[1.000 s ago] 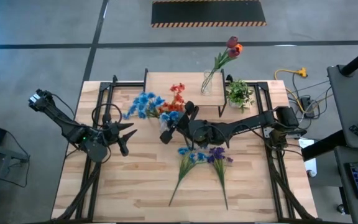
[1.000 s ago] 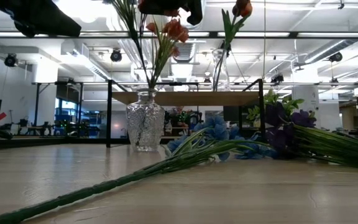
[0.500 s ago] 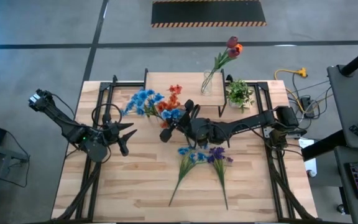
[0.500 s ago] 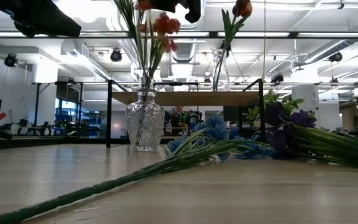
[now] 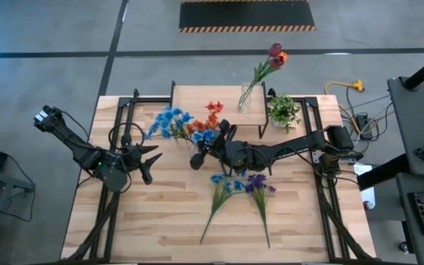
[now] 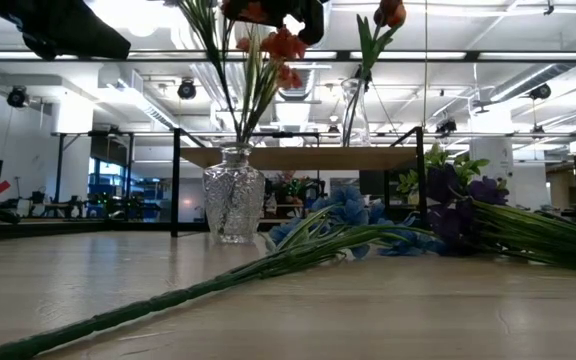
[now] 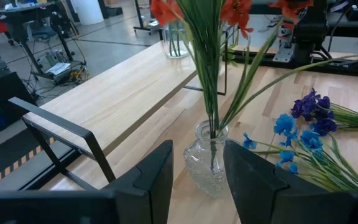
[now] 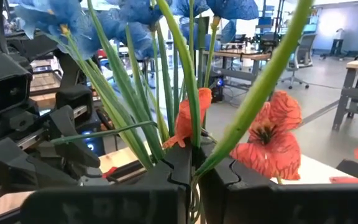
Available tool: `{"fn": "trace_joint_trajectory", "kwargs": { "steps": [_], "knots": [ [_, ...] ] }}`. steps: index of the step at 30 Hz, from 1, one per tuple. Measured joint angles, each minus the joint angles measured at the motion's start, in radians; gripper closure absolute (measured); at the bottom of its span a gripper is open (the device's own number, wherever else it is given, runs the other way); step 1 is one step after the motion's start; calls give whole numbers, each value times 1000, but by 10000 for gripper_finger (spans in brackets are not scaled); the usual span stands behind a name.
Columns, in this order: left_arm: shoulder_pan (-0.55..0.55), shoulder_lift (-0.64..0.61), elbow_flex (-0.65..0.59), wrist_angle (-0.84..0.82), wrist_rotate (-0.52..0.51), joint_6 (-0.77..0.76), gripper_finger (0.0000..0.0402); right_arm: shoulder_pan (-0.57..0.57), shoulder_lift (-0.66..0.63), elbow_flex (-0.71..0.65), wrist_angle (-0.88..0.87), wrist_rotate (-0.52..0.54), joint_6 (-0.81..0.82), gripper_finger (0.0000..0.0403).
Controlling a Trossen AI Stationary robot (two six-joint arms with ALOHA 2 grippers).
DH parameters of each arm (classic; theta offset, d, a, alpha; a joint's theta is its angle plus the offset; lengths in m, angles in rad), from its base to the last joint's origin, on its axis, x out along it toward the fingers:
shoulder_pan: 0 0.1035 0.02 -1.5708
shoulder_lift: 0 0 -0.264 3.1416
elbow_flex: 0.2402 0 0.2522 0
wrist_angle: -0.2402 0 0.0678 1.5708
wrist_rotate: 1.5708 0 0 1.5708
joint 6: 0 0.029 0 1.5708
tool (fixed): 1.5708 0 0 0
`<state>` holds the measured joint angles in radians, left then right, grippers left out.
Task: Pick and place flowers into a vace then onto a shelf
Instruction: Put the right blue flowers into the transparent vase
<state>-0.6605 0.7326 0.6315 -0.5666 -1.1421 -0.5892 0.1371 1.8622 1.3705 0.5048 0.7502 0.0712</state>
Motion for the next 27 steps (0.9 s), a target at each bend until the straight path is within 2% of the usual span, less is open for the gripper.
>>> {"fn": "trace_joint_trajectory", "kwargs": {
  "steps": [19, 27],
  "knots": [
    [0, 0, 0, -1, 0, -3, 276, -10, 5, 0, 66, -26, -13, 395],
    [0, 0, 0, 0, 7, -3, 276, -11, 61, -2, 210, -41, -41, 395]
  ]
}}
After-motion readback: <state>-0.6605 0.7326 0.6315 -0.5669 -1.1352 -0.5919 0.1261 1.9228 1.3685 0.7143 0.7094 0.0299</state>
